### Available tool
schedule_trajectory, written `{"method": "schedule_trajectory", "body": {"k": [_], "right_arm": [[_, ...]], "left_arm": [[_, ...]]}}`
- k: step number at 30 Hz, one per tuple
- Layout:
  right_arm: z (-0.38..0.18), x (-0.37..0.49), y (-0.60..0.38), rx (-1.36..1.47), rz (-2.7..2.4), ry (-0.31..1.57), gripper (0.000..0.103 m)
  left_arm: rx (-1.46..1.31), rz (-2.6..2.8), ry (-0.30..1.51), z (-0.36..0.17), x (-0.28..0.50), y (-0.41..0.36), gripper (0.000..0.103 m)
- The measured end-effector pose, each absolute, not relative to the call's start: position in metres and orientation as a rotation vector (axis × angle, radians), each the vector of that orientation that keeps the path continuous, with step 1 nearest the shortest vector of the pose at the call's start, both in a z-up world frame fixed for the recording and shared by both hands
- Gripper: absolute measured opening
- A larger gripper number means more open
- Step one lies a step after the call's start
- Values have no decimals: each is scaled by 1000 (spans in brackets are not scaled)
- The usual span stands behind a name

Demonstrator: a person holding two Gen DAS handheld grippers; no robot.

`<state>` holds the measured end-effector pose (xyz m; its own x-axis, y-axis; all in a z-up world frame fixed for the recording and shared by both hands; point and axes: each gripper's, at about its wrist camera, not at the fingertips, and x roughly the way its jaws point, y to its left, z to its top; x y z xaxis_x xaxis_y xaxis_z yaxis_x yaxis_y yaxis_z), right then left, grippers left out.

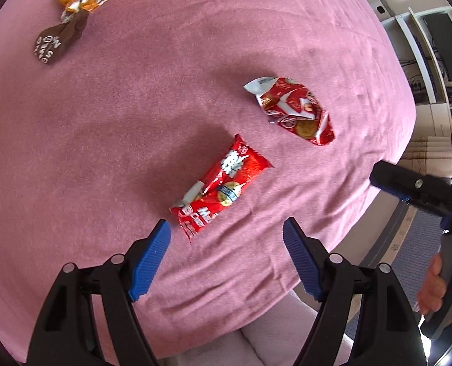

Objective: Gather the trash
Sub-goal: 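Move both open tools back over the red snack wrappers, then grasp the red candy stick wrapper with the left tool while the right tool grasps the red chip bag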

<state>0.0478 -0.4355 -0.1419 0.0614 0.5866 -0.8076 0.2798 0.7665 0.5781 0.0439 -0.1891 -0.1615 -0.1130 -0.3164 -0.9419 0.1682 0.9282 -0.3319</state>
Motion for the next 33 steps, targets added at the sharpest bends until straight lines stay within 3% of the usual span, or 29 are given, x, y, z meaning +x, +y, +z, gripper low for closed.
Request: {"method": "schedule_trajectory", "body": {"k": [8,11,15,19,25,28,29,31,33], "right_arm": [[-161,81,-430,683,266,1573,64],[-166,91,-427,675,280,1579,64],[-172,104,-425,662,286,1589,64],[-180,115,-421,649,301,1606,64],[-197,119,-410,652,319,1656,66],[-201,120,-404,655,318,1665,66],[-201,120,-402,652,314,1668,64],[-204,122,-397,654,332,1677,48],[-202,124,-392,646,346,1667,41]], "left_arm": [[-22,-420,1697,-203,58,-210,74],[-3,-416,1725,-218,60,-215,59],[1,-373,1740,-231,63,-216,54],[-22,-334,1741,-232,64,-208,39],[-143,-307,1736,-231,66,-189,27],[-226,-295,1732,-228,67,-178,26],[-259,-292,1727,-227,69,-174,26],[-303,-285,1714,-224,71,-169,26],[-331,-278,1704,-220,77,-165,26]]}}
